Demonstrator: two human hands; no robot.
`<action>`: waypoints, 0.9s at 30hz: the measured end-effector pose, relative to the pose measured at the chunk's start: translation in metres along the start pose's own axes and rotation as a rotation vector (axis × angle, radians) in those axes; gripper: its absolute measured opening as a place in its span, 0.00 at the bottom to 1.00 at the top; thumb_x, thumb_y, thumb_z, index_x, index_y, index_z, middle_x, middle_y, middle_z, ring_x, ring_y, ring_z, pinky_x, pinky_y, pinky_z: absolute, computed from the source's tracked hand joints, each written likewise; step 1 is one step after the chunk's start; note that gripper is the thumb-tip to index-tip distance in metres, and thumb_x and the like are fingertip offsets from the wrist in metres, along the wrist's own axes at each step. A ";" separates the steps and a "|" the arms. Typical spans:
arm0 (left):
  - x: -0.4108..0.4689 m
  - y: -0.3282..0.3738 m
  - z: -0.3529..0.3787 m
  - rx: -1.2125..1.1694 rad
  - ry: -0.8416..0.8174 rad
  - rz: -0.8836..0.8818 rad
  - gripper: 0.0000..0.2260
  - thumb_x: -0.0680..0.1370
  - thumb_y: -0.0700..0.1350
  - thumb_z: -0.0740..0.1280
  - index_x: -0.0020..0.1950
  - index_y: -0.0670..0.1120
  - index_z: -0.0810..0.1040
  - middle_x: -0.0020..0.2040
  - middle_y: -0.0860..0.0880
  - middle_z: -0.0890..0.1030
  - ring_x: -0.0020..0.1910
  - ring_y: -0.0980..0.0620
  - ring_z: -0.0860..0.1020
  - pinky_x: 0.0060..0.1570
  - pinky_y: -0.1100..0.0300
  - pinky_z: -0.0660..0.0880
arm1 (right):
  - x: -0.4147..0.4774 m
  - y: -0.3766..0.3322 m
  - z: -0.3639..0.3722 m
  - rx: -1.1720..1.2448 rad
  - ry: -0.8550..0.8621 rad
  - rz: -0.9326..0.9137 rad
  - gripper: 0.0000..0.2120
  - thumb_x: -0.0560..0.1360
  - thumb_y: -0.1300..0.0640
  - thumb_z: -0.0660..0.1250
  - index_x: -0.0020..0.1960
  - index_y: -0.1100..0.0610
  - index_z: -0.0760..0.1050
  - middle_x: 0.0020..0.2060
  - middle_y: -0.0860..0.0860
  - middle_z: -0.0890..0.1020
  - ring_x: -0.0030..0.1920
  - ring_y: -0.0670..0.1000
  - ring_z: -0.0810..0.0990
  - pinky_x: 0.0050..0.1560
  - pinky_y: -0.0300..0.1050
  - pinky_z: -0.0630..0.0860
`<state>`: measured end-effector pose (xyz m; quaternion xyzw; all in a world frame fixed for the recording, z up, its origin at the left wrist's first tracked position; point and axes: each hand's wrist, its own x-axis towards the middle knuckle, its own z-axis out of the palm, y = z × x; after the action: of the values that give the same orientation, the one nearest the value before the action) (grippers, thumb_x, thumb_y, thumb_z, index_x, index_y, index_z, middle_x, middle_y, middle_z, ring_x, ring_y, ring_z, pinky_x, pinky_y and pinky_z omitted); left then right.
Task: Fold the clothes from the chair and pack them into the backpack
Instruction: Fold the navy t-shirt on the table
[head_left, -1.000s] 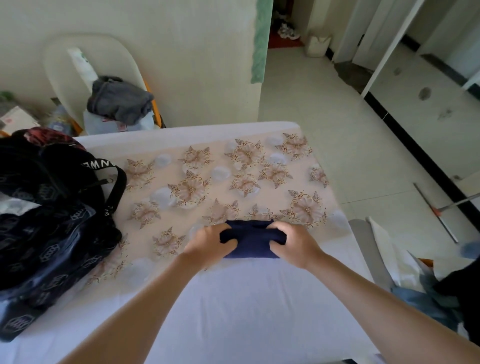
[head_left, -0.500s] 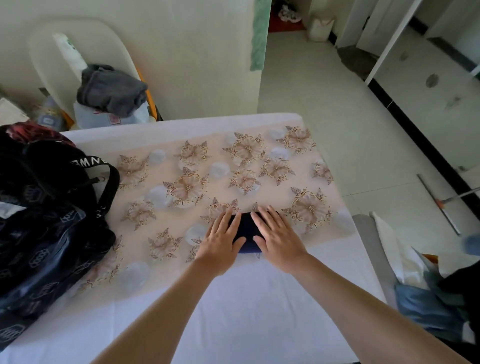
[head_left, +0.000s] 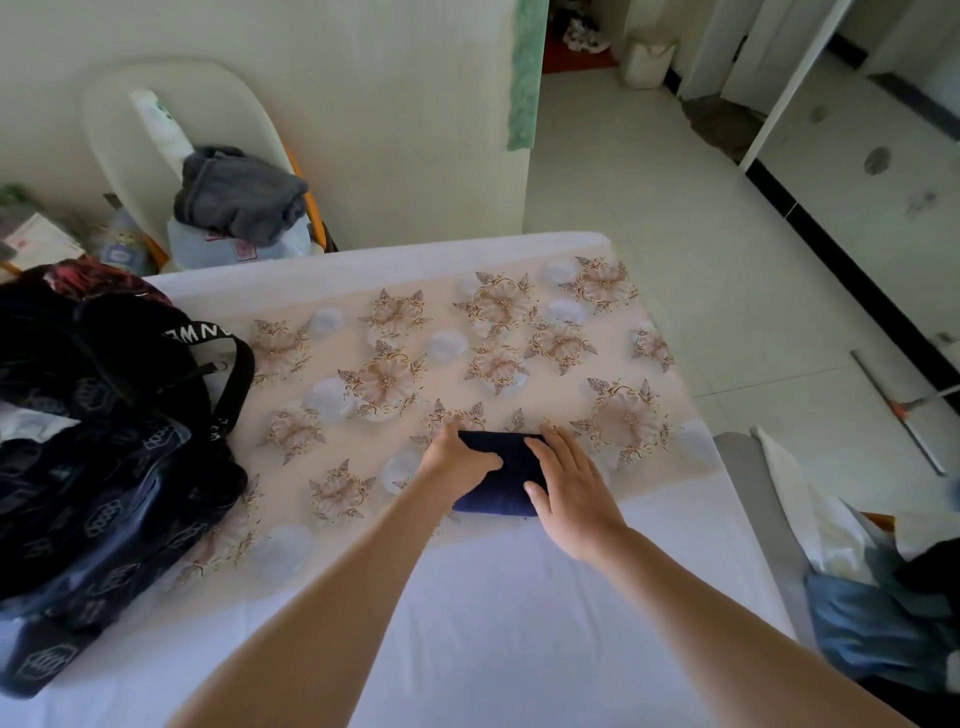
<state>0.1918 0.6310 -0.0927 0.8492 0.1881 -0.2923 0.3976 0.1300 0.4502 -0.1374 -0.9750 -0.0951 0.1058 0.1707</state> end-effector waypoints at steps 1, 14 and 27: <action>-0.001 0.002 -0.003 0.011 -0.054 0.003 0.31 0.71 0.48 0.75 0.71 0.50 0.68 0.60 0.47 0.75 0.52 0.48 0.77 0.39 0.58 0.74 | -0.002 0.000 -0.003 -0.001 0.022 -0.013 0.27 0.82 0.48 0.56 0.78 0.55 0.59 0.79 0.54 0.59 0.79 0.57 0.53 0.77 0.53 0.54; -0.092 -0.057 0.002 0.280 0.082 0.678 0.23 0.70 0.39 0.73 0.64 0.53 0.79 0.55 0.54 0.74 0.54 0.57 0.70 0.48 0.78 0.62 | -0.013 -0.030 -0.056 -0.199 -0.161 -0.274 0.29 0.68 0.48 0.67 0.69 0.46 0.66 0.58 0.46 0.79 0.59 0.53 0.78 0.61 0.51 0.64; -0.102 -0.068 0.018 0.400 -0.172 0.296 0.28 0.66 0.64 0.68 0.65 0.59 0.71 0.57 0.49 0.73 0.60 0.48 0.66 0.50 0.53 0.70 | -0.065 -0.030 -0.031 -0.322 0.080 -0.403 0.45 0.61 0.57 0.67 0.77 0.53 0.60 0.76 0.57 0.61 0.74 0.61 0.62 0.72 0.54 0.62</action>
<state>0.0701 0.6498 -0.0746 0.9012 -0.0343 -0.3333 0.2747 0.0703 0.4535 -0.0875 -0.9544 -0.2963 0.0147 0.0346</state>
